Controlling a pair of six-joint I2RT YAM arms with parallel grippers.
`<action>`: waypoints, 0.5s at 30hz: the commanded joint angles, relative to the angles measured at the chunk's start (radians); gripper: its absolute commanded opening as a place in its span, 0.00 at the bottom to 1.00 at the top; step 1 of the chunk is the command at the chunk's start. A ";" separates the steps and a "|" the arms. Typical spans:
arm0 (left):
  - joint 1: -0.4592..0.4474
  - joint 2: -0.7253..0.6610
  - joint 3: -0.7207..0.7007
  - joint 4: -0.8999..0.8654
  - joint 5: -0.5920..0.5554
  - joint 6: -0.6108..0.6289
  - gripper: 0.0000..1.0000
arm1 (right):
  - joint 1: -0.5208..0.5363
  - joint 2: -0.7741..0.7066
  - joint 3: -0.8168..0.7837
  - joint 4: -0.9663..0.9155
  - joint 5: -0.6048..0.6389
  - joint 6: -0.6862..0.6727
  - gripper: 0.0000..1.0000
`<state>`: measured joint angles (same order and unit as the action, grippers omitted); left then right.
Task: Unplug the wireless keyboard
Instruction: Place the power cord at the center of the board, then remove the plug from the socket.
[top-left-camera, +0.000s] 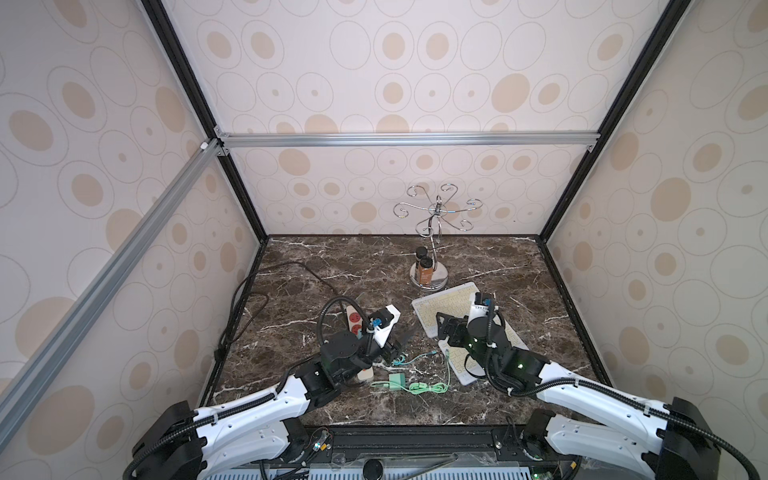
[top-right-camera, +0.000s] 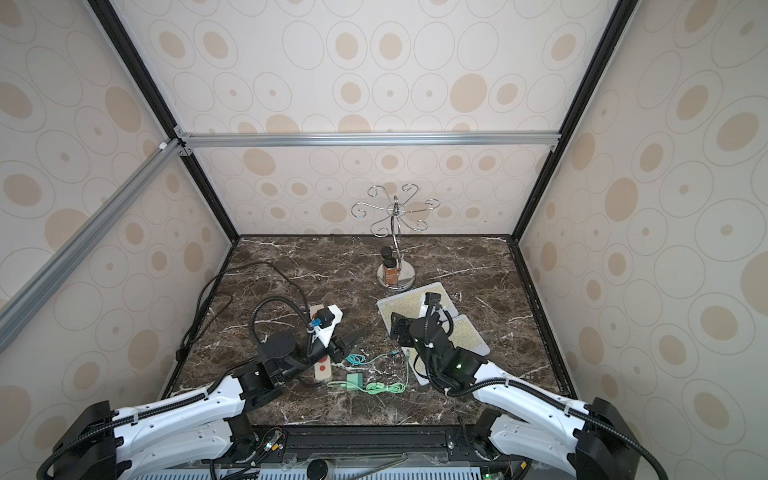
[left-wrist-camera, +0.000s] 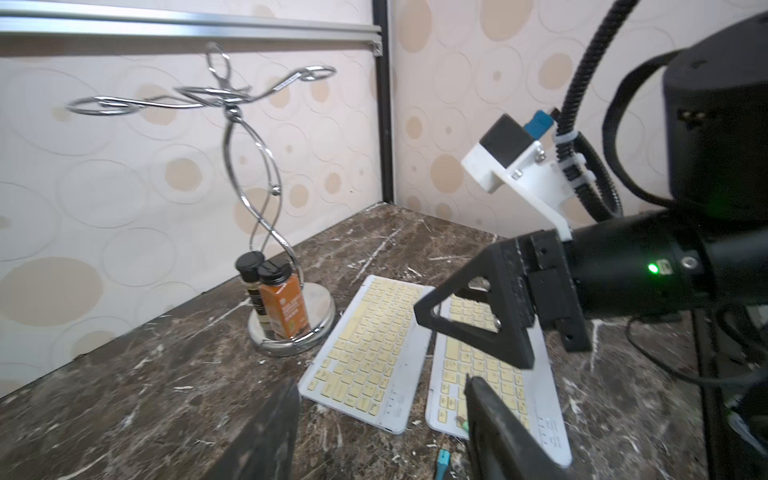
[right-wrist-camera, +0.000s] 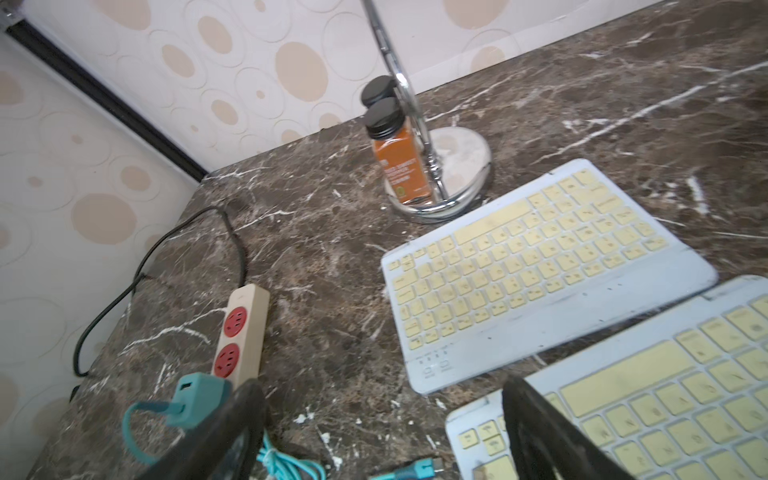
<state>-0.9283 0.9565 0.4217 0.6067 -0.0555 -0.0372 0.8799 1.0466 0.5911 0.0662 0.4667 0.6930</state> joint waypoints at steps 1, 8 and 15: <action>0.022 -0.064 -0.037 0.093 -0.165 -0.061 0.66 | 0.088 0.075 0.068 -0.016 0.069 -0.063 0.91; 0.166 -0.241 -0.169 0.145 -0.196 -0.227 0.71 | 0.293 0.310 0.328 -0.206 0.294 -0.148 1.00; 0.286 -0.263 -0.193 0.141 -0.094 -0.320 0.71 | 0.338 0.453 0.441 -0.250 0.274 -0.165 1.00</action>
<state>-0.6750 0.6949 0.2348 0.7082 -0.1902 -0.2817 1.2102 1.4921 1.0588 -0.1474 0.7052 0.5484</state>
